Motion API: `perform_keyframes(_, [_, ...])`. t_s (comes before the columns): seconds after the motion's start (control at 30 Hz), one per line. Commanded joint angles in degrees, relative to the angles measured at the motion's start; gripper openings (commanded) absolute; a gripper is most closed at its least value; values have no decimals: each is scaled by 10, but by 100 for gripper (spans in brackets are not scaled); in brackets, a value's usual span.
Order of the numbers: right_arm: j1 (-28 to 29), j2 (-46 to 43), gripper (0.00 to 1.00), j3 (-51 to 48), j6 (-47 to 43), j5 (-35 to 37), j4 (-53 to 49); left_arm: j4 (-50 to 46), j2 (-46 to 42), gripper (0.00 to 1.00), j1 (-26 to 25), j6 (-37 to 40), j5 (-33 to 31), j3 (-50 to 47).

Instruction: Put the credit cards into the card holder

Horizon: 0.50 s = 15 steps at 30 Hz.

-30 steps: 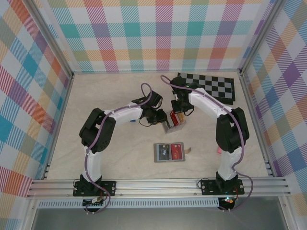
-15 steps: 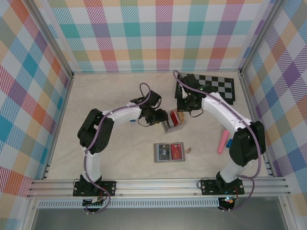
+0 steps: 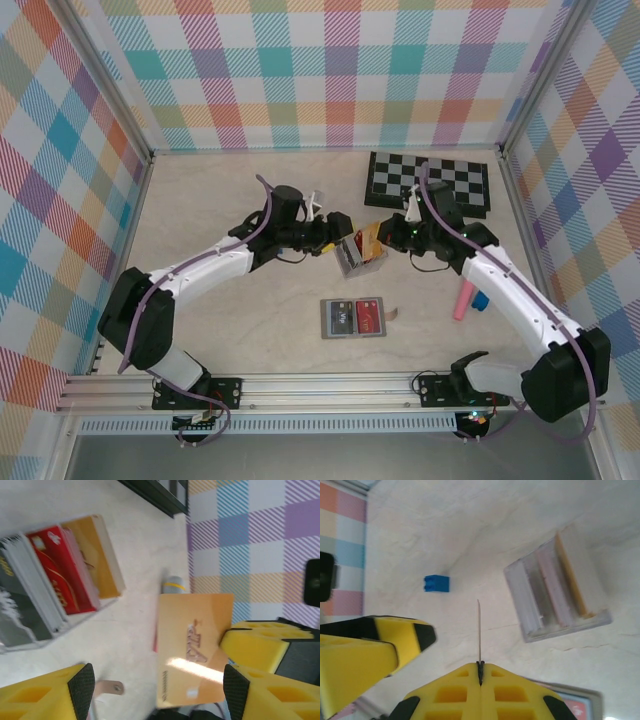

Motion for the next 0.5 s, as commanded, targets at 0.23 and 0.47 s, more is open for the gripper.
perform_keyframes(0.23, [-12,-40,2,-51,101,-117,126,186,13,56,5,-94,118,-29])
perform_keyframes(0.47, [-37,-36,2,-74,132,-156,168,203,8,37,5,-103,123,-35])
